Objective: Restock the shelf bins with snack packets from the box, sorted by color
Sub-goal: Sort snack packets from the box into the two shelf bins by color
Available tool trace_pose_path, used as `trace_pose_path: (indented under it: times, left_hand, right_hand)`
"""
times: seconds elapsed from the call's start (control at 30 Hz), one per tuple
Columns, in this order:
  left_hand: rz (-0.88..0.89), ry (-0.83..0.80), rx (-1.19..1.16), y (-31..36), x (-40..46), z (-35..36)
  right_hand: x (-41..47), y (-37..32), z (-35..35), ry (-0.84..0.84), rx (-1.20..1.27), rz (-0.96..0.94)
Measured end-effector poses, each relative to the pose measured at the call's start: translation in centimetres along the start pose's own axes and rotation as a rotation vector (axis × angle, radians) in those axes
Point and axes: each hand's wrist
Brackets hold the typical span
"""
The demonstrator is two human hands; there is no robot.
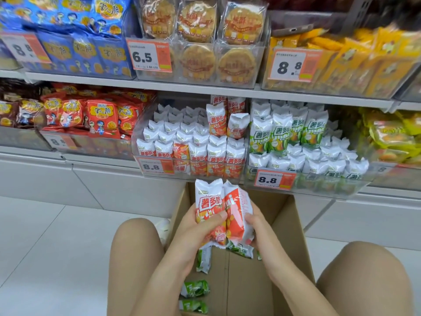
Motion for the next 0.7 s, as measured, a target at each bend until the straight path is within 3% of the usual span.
trace_pose_path:
  times: [0.17,0.43,0.6,0.7]
  left_hand:
    - [0.055,0.002,-0.016,0.4,0.0,0.2]
    - [0.061,-0.053,-0.052,1.2,2.2,0.1]
    - [0.146,0.032,0.017,4.4,7.5,0.8]
    - [0.141,-0.043,-0.061,7.2,11.7,2.3]
  right_hand:
    - [0.1,-0.6,0.4,0.074,-0.182,-0.122]
    - [2.9,-1.9,-1.0,0.124,-0.244,-0.097]
    - [7.3,-5.1,-2.9,0.195,-0.231,-0.135]
    - [10.2,-7.2,-4.4,0.162,-0.35,-0.241]
Point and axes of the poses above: each hand's wrist, its own x-axis towards the middle knuckle, its own z-axis out of the palm, y = z × x, and after that the axes turned 2 degrees about y, right-handed
